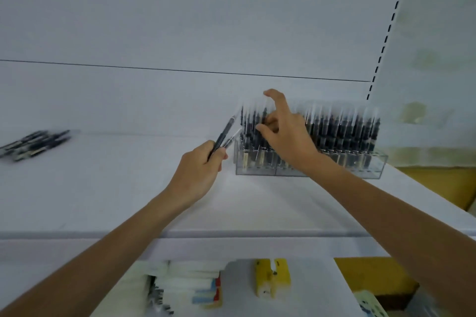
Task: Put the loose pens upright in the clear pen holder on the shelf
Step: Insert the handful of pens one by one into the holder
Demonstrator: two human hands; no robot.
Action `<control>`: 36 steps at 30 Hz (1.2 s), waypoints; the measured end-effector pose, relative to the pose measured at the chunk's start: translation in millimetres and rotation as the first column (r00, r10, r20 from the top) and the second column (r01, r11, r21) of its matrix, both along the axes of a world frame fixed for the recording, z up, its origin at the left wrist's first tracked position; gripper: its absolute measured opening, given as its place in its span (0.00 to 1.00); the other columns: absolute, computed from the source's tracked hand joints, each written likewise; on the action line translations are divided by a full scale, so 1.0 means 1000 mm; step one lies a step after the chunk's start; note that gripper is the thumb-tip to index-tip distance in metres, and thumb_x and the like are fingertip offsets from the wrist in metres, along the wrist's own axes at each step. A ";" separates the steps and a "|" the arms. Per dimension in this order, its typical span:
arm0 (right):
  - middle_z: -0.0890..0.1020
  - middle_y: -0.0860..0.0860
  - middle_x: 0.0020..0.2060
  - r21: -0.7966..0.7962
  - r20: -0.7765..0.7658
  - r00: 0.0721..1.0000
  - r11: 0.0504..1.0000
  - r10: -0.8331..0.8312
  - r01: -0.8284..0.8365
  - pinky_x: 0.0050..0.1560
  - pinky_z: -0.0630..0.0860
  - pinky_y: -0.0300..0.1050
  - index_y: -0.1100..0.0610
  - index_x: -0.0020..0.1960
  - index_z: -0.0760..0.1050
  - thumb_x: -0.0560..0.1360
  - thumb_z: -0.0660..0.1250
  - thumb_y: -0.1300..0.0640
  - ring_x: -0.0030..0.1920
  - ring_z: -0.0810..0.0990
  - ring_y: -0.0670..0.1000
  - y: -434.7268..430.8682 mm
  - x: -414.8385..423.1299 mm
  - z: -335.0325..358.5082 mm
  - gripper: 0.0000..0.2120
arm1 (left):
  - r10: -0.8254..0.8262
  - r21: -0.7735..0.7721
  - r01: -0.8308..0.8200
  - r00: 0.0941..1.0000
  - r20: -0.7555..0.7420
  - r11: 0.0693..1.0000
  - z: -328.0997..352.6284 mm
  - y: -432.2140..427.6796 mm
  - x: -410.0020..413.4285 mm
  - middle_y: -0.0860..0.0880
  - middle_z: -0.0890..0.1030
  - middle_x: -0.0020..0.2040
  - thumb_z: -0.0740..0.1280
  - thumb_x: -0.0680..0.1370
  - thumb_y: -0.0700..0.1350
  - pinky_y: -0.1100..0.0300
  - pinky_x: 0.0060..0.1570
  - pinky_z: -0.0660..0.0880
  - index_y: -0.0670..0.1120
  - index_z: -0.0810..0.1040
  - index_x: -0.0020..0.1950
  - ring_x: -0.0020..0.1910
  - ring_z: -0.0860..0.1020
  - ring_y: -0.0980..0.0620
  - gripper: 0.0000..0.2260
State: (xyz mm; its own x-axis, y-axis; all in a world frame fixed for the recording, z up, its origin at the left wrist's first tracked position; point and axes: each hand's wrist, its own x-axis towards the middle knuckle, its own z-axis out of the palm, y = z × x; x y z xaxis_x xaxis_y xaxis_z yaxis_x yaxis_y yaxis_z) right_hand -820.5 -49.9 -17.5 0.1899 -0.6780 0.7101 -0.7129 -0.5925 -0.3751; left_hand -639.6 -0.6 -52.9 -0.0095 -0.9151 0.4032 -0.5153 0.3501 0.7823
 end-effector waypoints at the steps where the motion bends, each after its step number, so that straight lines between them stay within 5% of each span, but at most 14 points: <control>1: 0.80 0.58 0.37 -0.022 -0.043 0.999 0.999 -0.032 0.031 0.40 0.80 0.55 0.54 0.71 0.59 0.76 0.67 0.59 0.35 0.80 0.58 -0.002 0.000 -0.003 0.27 | 0.012 0.004 -0.012 1.000 0.001 1.000 -0.001 0.002 -0.001 0.52 0.74 0.34 0.56 0.81 0.46 0.67 0.32 0.66 0.45 0.75 0.45 0.30 0.70 0.56 0.11; 4: 0.81 0.54 0.37 -0.086 -0.085 0.989 0.990 -0.123 0.116 0.37 0.80 0.54 0.55 0.71 0.60 0.77 0.66 0.57 0.34 0.80 0.56 -0.005 -0.003 0.000 0.26 | 0.030 0.004 -0.029 0.999 -0.018 1.000 -0.003 0.008 -0.005 0.53 0.73 0.32 0.56 0.81 0.46 0.66 0.31 0.64 0.48 0.74 0.41 0.29 0.69 0.57 0.11; 13: 0.81 0.57 0.37 0.000 -0.265 0.963 0.999 -0.041 0.043 0.37 0.80 0.55 0.52 0.72 0.56 0.77 0.64 0.58 0.34 0.79 0.56 -0.008 0.000 -0.005 0.27 | 0.047 0.030 -0.045 0.997 -0.058 0.999 -0.005 0.023 -0.018 0.52 0.73 0.32 0.57 0.81 0.46 0.64 0.32 0.64 0.48 0.74 0.40 0.28 0.69 0.57 0.12; 19: 0.77 0.50 0.36 -0.118 0.016 1.000 0.993 0.004 -0.002 0.38 0.75 0.48 0.54 0.68 0.68 0.78 0.62 0.53 0.35 0.74 0.49 0.001 -0.005 -0.013 0.18 | 0.057 0.006 -0.057 0.996 -0.061 0.998 -0.003 0.030 -0.019 0.52 0.74 0.32 0.56 0.81 0.46 0.64 0.32 0.65 0.47 0.74 0.41 0.27 0.68 0.57 0.12; 22: 0.81 0.52 0.35 0.086 0.262 0.961 0.989 0.093 -0.119 0.43 0.78 0.51 0.58 0.51 0.77 0.78 0.63 0.50 0.36 0.79 0.53 0.017 0.001 -0.007 0.11 | 0.048 -0.004 -0.048 0.998 -0.036 0.999 -0.001 0.028 -0.026 0.53 0.74 0.31 0.56 0.81 0.46 0.67 0.31 0.65 0.47 0.74 0.41 0.27 0.68 0.57 0.12; 27: 0.83 0.52 0.37 0.382 0.538 0.833 0.844 0.129 -0.378 0.41 0.79 0.44 0.58 0.52 0.72 0.73 0.71 0.57 0.38 0.82 0.49 0.030 0.005 0.005 0.12 | -0.030 0.026 0.030 0.999 -0.017 0.999 -0.002 0.029 -0.045 0.52 0.74 0.32 0.57 0.81 0.45 0.64 0.33 0.67 0.45 0.74 0.41 0.30 0.70 0.55 0.11; 33: 0.81 0.54 0.40 0.217 0.749 0.649 0.875 0.135 -0.432 0.43 0.82 0.46 0.54 0.63 0.64 0.75 0.67 0.66 0.32 0.83 0.49 0.030 -0.011 0.023 0.21 | -0.009 0.092 0.004 0.998 0.057 0.996 -0.008 0.029 -0.033 0.52 0.78 0.33 0.60 0.79 0.46 0.63 0.34 0.66 0.44 0.76 0.45 0.27 0.70 0.58 0.09; 36: 0.80 0.54 0.42 0.035 0.623 0.770 0.979 0.137 -0.202 0.38 0.82 0.47 0.53 0.65 0.65 0.76 0.65 0.66 0.33 0.83 0.52 0.018 -0.025 0.030 0.21 | 0.019 0.102 -0.025 0.998 0.063 0.995 -0.008 0.031 -0.024 0.53 0.78 0.33 0.60 0.79 0.46 0.62 0.35 0.67 0.47 0.75 0.43 0.28 0.69 0.55 0.08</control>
